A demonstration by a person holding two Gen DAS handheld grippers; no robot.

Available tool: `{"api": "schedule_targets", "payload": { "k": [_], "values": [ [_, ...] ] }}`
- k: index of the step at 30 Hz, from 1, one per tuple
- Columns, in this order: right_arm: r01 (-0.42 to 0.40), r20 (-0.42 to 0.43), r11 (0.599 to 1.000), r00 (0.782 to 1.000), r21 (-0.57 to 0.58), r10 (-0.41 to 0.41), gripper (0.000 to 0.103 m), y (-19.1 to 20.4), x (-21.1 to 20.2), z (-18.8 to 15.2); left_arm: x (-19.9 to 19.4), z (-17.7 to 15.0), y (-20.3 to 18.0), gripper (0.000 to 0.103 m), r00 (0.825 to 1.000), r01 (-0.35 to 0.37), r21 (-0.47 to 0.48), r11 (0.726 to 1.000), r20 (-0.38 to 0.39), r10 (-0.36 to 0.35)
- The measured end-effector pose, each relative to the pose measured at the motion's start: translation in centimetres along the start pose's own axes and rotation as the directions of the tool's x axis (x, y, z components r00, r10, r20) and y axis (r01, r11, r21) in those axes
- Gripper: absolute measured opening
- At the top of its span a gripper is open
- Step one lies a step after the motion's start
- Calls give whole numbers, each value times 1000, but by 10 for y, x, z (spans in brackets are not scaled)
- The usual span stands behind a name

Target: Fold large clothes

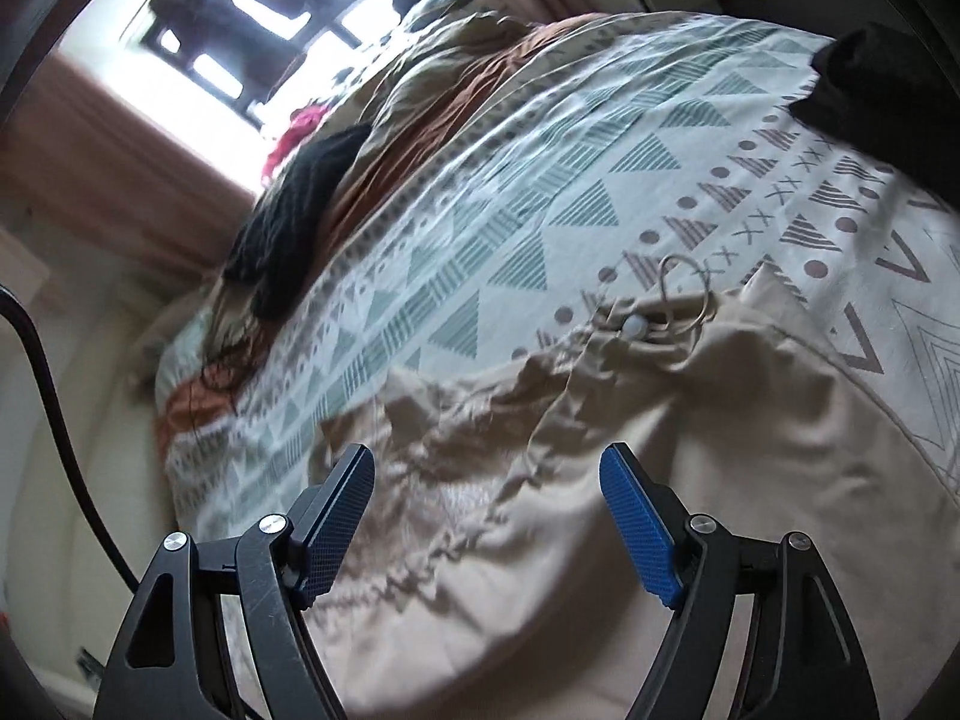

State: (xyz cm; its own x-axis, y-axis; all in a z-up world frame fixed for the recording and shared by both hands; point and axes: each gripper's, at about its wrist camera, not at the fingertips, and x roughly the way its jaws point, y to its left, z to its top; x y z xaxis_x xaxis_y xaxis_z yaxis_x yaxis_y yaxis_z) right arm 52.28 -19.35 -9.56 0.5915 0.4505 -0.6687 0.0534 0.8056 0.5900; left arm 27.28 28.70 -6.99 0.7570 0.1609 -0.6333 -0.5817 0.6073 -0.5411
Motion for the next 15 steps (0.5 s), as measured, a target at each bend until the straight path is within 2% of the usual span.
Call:
{"api": "schedule_targets", "payload": {
  "k": [8, 15],
  "values": [
    [4, -67, 984, 998, -181, -16, 78, 43, 9, -28, -31, -22, 66, 68, 994, -109, -46, 993, -37, 107],
    [-24, -161, 925, 986, -378, -40, 78, 91, 39, -65, -36, -41, 94, 68, 987, -136, -73, 988, -91, 129]
  ]
}}
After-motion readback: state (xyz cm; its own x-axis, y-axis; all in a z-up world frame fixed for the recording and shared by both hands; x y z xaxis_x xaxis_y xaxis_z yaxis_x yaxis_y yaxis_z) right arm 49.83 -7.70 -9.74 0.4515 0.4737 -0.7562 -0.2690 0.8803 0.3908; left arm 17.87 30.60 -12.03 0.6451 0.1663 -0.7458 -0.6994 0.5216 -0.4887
